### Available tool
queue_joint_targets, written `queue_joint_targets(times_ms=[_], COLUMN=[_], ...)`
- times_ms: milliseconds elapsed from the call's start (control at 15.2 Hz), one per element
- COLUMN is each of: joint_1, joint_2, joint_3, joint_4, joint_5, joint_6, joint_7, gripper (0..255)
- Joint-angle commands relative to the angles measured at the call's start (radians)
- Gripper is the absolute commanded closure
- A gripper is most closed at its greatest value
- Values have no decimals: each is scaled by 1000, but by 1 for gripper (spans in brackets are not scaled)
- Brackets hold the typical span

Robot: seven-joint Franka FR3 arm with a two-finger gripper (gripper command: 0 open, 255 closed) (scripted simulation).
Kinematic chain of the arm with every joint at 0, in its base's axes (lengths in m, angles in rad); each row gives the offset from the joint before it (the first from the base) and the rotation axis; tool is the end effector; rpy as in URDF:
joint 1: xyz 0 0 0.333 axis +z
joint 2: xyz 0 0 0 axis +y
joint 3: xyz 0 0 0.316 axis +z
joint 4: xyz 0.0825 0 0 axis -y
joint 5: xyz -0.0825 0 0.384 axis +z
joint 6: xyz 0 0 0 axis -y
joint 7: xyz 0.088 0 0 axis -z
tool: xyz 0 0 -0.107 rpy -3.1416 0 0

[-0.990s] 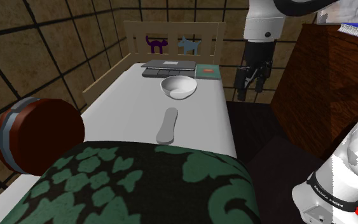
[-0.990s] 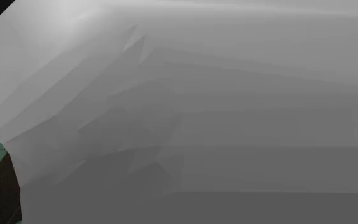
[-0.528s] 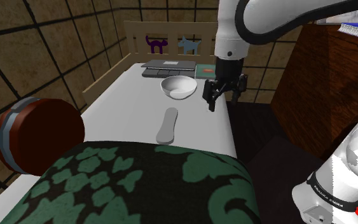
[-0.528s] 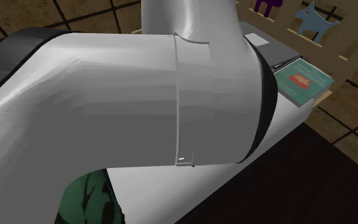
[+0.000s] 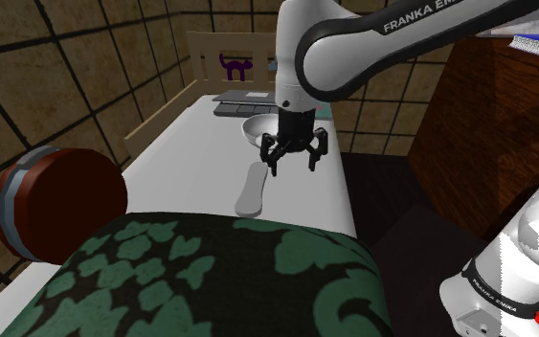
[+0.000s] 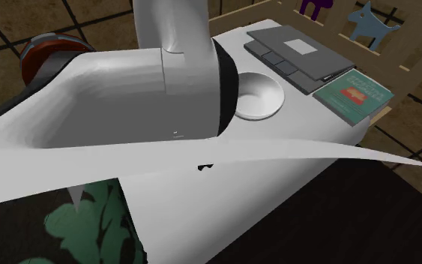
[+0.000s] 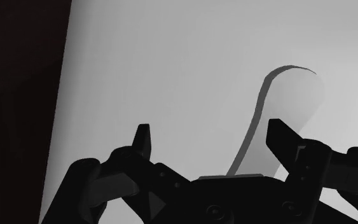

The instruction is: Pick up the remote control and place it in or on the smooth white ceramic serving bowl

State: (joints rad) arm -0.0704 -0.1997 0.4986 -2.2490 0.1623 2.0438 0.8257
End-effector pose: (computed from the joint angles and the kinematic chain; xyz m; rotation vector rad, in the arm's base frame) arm 0.4374 0.2158 0.4358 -3.0257 0.7456 0.0764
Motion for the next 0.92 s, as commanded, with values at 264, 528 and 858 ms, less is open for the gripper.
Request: queue_joint_targets(times_ms=[264,528,858], joint_1=[-13,17,25], joint_2=[271,407,443], joint_3=[50,32,24], joint_4=[183,282,255], joint_5=[-174,-271,-296], joint_6=[87,113,171], joint_7=[304,447,463], gripper=[0,0,0])
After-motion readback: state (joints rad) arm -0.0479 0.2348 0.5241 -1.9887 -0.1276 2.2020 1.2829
